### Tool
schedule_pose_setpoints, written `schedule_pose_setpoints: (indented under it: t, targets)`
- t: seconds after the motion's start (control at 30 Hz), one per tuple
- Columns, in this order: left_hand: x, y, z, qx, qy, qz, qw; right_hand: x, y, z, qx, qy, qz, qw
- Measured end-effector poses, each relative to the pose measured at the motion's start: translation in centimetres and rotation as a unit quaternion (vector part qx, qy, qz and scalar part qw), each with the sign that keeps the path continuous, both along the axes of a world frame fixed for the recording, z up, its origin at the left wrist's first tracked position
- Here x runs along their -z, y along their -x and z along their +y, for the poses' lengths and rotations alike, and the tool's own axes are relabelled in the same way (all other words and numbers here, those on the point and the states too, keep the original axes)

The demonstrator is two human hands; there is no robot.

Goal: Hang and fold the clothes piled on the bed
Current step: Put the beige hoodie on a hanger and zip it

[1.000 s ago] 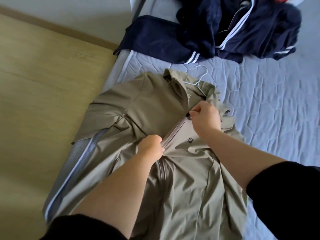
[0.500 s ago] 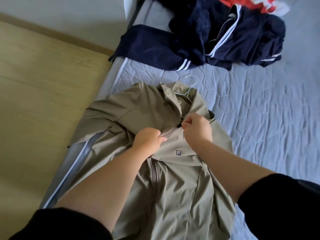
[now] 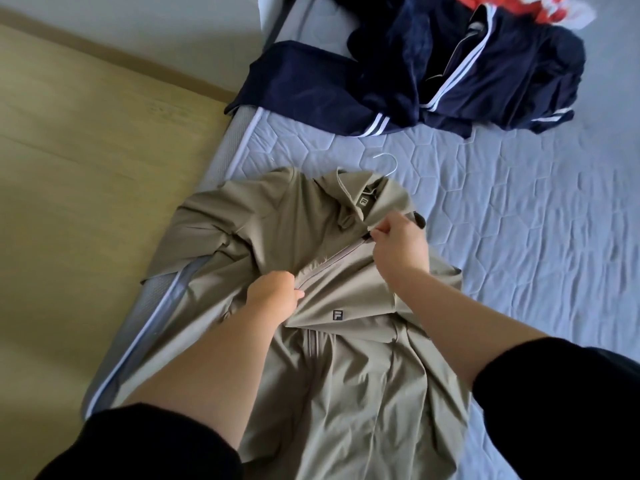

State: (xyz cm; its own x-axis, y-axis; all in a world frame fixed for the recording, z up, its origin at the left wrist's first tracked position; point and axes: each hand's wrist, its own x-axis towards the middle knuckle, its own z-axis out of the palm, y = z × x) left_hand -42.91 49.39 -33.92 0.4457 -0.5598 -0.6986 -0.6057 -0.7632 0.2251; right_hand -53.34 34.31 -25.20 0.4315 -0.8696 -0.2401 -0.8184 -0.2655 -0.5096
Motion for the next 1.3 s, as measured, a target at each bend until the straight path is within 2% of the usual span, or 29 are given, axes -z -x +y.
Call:
schedule_pose_setpoints:
  t: [0.07, 0.13, 0.17, 0.23, 0.27, 0.33, 0.4, 0.47, 0.57, 0.63, 0.7, 0.8, 0.9, 0.97, 1.03, 1.13, 1.3]
  targets:
    - [0.6, -0.2, 0.3, 0.003, 0.078, -0.035, 0.996, 0.7, 0.1, 0.0, -0.042, -0.045, 0.016, 0.998]
    - [0.9, -0.6, 0.1, 0.008, 0.172, -0.111, 0.979, 1.7, 0.5, 0.0, -0.103, -0.077, 0.062, 0.99]
    - [1.1, -1.0, -0.3, 0.023, 0.189, -0.15, 0.97, 2.3, 0.6, -0.1, -0.133, -0.087, 0.092, 0.983]
    - [1.9, -2.0, -1.4, 0.054, 0.163, -0.185, 0.968, 3.2, 0.5, -0.6, -0.179, -0.087, 0.129, 0.971]
    - [2.5, -2.5, -1.9, 0.066, 0.138, -0.182, 0.971, 3.8, 0.3, -1.0, -0.191, -0.078, 0.13, 0.97]
    - [4.1, -3.1, -2.9, 0.072, 0.092, -0.141, 0.983, 4.7, -0.3, -2.1, -0.133, -0.049, 0.081, 0.987]
    - [5.8, -3.0, -3.4, 0.023, 0.089, -0.046, 0.995, 5.9, -0.6, -3.6, -0.04, -0.005, 0.041, 0.998]
    - [7.4, -2.6, -3.3, -0.016, 0.103, 0.008, 0.995, 7.5, -0.4, -5.1, 0.015, 0.009, 0.052, 0.998]
    - [9.7, -2.3, -2.4, 0.056, 0.123, -0.083, 0.987, 10.0, 0.2, -6.8, 0.062, 0.016, 0.098, 0.993]
    - [10.4, -2.5, -2.2, 0.085, 0.143, -0.134, 0.977, 11.6, 0.7, -7.1, 0.087, -0.018, 0.132, 0.987]
    - [10.7, -2.7, -2.3, 0.094, 0.148, -0.149, 0.973, 12.6, 0.8, -6.7, 0.103, -0.048, 0.152, 0.982]
    - [10.5, -2.9, -2.6, 0.109, 0.118, -0.13, 0.978, 12.8, 1.0, -5.5, 0.122, -0.04, 0.151, 0.98]
    - [8.8, -4.0, -3.1, 0.119, 0.053, -0.069, 0.989, 11.4, 1.4, -4.7, 0.142, -0.065, 0.112, 0.981]
    - [6.8, -4.4, -3.6, 0.082, 0.024, -0.004, 0.996, 9.8, 1.9, -4.2, 0.131, -0.09, 0.101, 0.982]
    - [4.6, -3.7, -3.8, 0.007, 0.048, 0.074, 0.996, 7.7, 2.6, -3.6, 0.114, -0.086, 0.093, 0.985]
    - [0.7, -1.8, -3.2, -0.082, 0.138, 0.173, 0.972, 4.0, 3.1, -2.9, 0.085, -0.082, 0.084, 0.99]
    - [-8.1, -0.7, -4.2, -0.071, 0.205, 0.097, 0.971, -3.7, 3.0, -1.9, 0.015, -0.109, 0.054, 0.992]
